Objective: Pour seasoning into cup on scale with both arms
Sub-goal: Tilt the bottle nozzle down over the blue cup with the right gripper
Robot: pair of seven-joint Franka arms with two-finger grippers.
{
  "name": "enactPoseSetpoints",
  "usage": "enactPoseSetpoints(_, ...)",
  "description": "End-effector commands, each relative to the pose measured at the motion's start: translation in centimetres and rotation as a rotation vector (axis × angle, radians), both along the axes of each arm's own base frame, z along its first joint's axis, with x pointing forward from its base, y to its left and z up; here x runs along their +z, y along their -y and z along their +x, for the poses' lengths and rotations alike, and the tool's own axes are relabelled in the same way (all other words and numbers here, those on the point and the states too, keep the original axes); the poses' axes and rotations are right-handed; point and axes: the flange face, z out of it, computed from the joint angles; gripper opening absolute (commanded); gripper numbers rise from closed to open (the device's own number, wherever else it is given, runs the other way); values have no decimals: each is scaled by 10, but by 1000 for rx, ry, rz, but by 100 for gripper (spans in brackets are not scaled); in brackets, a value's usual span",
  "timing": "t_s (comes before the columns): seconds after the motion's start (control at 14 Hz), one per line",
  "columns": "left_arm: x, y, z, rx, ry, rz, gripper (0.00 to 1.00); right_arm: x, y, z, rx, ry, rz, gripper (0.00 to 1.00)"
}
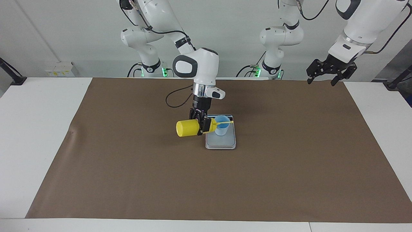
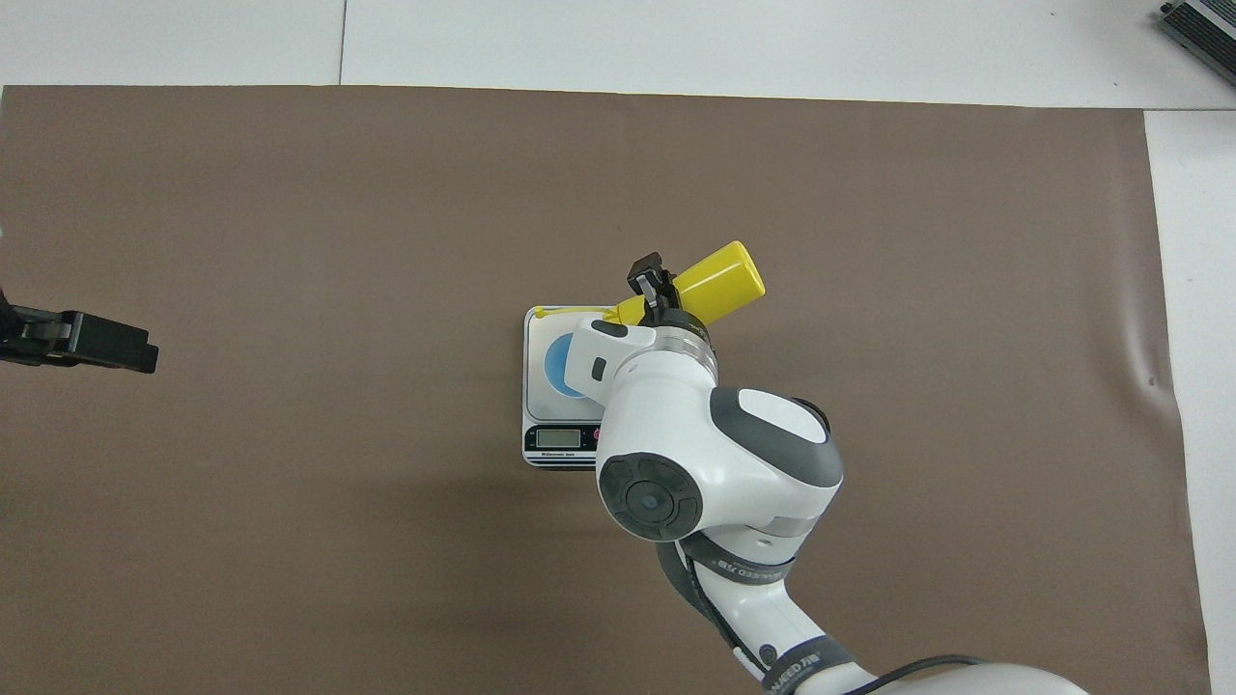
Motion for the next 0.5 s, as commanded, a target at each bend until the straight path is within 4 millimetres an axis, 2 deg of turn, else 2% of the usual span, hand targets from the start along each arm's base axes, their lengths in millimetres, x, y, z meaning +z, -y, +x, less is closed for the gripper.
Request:
enactPoseSetpoints(0.0,2,-2,-10,9,-1,-3,100,10,3,-5,21,22,-28,0)
enactPoseSetpoints(0.43,2,-2,-10,9,-1,-3,100,19,2,3,-2,39,24,0)
